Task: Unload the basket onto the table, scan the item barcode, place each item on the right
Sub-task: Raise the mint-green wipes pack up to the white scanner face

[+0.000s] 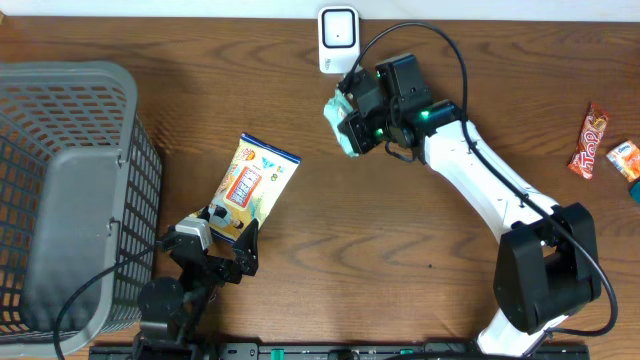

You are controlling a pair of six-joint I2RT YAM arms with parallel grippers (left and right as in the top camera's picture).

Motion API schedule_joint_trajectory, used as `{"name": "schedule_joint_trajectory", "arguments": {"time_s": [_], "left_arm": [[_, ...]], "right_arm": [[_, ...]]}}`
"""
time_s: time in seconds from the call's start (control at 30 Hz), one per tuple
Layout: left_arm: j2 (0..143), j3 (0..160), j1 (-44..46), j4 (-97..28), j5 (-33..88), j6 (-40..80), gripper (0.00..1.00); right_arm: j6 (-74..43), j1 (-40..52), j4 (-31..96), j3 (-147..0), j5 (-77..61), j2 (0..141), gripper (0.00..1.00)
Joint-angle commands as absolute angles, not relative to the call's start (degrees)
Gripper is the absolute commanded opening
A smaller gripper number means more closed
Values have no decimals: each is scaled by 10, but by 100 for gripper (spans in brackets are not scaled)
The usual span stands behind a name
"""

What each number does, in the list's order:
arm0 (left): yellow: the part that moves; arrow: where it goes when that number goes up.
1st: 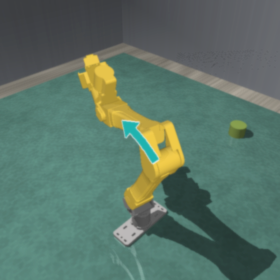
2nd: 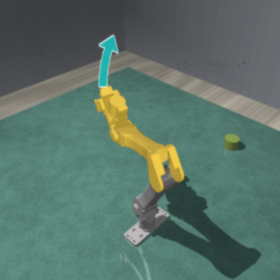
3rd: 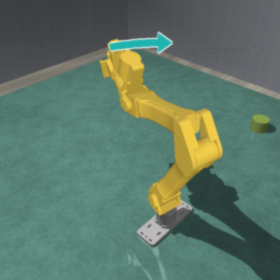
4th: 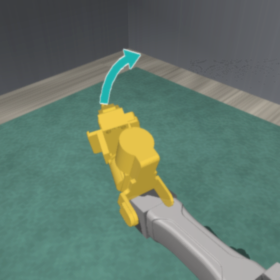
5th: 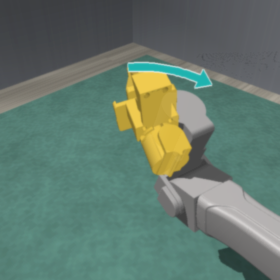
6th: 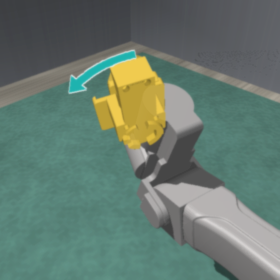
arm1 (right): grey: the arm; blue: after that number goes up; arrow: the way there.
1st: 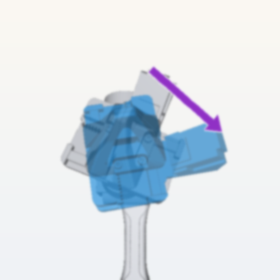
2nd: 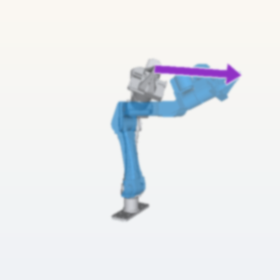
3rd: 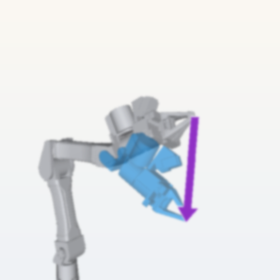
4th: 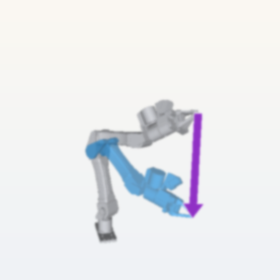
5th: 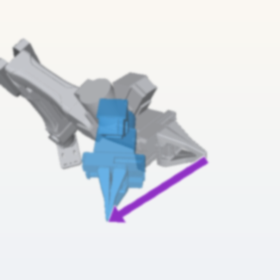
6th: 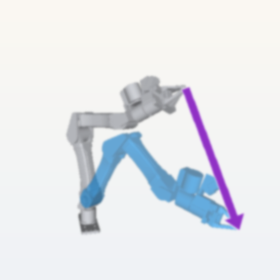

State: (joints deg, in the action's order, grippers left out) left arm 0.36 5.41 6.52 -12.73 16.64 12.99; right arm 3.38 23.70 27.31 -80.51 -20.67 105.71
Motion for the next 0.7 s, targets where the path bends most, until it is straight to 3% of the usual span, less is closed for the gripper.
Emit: {"name": "schedule_joint_trajectory", "arguments": {"time_s": [0.0,0.37,0.67], "left_arm": [[3,45,63,-141,175,118,98],[3,45,63,-141,175,118,98],[3,45,63,-141,175,118,98]], "right_arm": [[4,240,237,-816,-142,1051,1],[13,229,78,-864,-29,1110,1],[18,224,121,-1180,21,1342,1]]}}
